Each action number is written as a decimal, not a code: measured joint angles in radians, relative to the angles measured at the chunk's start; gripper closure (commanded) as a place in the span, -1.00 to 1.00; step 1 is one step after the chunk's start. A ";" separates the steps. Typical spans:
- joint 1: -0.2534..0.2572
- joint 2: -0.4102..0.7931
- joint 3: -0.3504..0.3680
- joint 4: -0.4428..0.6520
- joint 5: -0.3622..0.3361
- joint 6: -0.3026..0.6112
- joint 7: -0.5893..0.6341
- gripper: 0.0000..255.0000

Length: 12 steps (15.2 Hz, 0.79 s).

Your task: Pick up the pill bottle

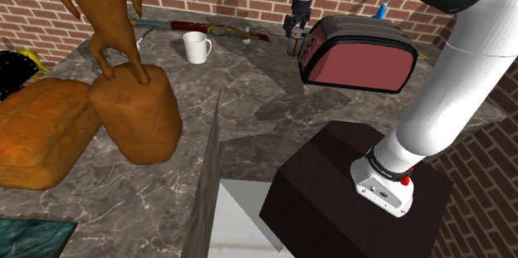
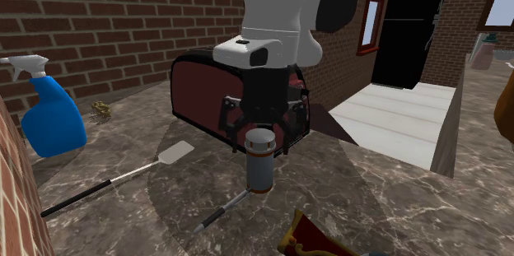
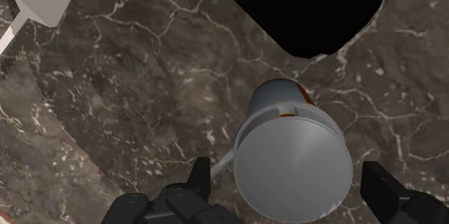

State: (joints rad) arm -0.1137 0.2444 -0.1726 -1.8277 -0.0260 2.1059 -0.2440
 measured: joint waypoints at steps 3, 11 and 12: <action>0.000 0.001 0.000 -0.001 0.000 0.004 0.000 1.00; 0.001 -0.002 0.000 0.000 -0.001 -0.001 0.001 1.00; 0.001 -0.005 0.000 0.006 -0.001 -0.009 0.001 1.00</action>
State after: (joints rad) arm -0.1129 0.2397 -0.1725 -1.8221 -0.0268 2.0964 -0.2431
